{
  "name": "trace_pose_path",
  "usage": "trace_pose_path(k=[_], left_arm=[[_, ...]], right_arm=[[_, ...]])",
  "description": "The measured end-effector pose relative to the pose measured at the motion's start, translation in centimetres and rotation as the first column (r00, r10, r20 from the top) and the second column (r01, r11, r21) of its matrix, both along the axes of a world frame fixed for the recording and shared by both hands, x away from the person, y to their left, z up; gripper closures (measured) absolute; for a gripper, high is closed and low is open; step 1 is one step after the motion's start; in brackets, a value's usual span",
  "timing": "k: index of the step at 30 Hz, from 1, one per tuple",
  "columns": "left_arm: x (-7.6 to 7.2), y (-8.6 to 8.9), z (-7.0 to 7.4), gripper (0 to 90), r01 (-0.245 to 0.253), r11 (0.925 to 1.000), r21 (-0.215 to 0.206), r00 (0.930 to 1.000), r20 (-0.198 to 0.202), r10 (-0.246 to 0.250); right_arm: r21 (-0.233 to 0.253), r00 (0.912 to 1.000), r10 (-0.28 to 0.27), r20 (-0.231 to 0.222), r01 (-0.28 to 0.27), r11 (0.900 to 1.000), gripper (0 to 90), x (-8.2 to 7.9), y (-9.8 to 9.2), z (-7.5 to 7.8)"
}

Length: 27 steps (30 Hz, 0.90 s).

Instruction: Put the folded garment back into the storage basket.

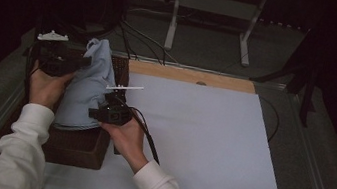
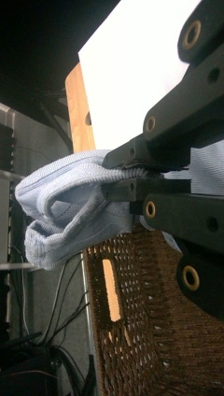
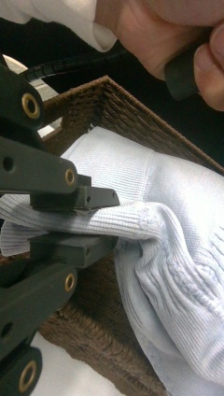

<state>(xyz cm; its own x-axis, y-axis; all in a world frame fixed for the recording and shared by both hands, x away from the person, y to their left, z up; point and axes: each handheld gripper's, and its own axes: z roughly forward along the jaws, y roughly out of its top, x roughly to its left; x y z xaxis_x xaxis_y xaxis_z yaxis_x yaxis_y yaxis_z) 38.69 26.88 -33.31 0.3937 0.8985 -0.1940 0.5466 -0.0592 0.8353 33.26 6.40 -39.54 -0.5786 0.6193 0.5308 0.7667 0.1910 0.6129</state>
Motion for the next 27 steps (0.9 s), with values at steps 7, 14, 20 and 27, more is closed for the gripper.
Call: trace_pose_path(k=[7,14,20,27], left_arm=[[-0.3,0.8,-0.2,86.3,-0.009,0.9998,-0.016,1.0,0.002,0.009],[-0.6,1.7,-0.4,86.4,-0.022,0.9992,-0.033,0.9997,0.005,0.022],[-0.8,2.2,-0.6,86.4,-0.028,0.9988,-0.039,0.9996,0.009,0.028],[-1.0,2.6,-0.8,86.4,-0.028,0.999,-0.034,0.9996,0.004,0.028]], right_arm=[[0.001,1.0,0.006,0.003,-0.006,1.0,79.7,-0.1,0.8,-0.1],[-0.001,1.0,0.009,0.004,-0.009,1.0,79.7,0.0,1.6,-0.1],[-0.008,1.0,0.001,0.001,-0.001,1.0,79.7,0.2,2.1,-0.4],[-0.025,0.9998,-0.013,-0.015,0.013,1.0,79.7,0.4,2.7,-1.0]])
